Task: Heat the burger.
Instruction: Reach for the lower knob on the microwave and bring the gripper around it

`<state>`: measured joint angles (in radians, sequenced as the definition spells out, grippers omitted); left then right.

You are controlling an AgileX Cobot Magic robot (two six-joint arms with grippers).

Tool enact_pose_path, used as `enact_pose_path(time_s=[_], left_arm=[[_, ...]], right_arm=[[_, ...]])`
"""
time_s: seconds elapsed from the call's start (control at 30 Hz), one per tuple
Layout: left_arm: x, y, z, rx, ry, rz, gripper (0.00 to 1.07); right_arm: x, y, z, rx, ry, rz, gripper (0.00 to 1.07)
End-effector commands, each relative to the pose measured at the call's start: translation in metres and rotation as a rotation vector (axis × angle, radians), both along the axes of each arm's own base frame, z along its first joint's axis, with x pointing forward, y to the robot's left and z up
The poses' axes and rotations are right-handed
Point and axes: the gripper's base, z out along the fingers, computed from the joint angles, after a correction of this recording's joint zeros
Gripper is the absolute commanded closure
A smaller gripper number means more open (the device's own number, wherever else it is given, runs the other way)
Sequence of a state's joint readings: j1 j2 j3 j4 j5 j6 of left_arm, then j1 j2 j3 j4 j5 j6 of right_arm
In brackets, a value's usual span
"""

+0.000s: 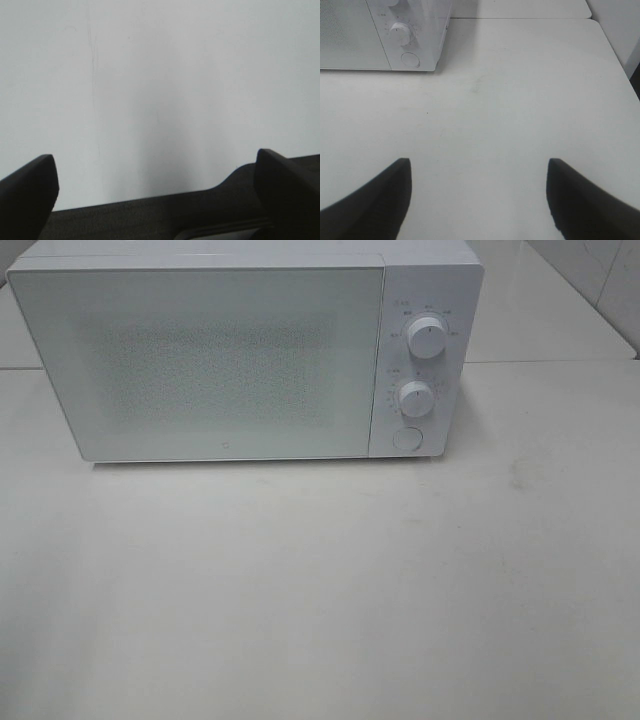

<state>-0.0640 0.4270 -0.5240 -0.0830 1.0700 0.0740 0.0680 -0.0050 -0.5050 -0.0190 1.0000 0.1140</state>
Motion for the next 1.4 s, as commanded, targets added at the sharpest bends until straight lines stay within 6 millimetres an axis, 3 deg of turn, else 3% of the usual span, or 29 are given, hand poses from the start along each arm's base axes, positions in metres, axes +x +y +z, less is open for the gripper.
enact_pose_path(time_s=[0.03,0.6,1.4], left_arm=[[-0.013,0.001,0.003,-0.002,-0.079,0.004,0.09],[-0.071,0.002,0.009,-0.070,-0.439,-0.001,0.09],[-0.071,0.001,0.009,-0.077,-0.440,-0.003,0.09]], right_arm=[[-0.003,0.000,-0.002,-0.004,-0.024,-0.006,0.34],[-0.003,0.000,-0.002,-0.004,-0.024,-0.006,0.34],[-0.002,0.000,-0.002,-0.005,-0.021,-0.006,0.34]])
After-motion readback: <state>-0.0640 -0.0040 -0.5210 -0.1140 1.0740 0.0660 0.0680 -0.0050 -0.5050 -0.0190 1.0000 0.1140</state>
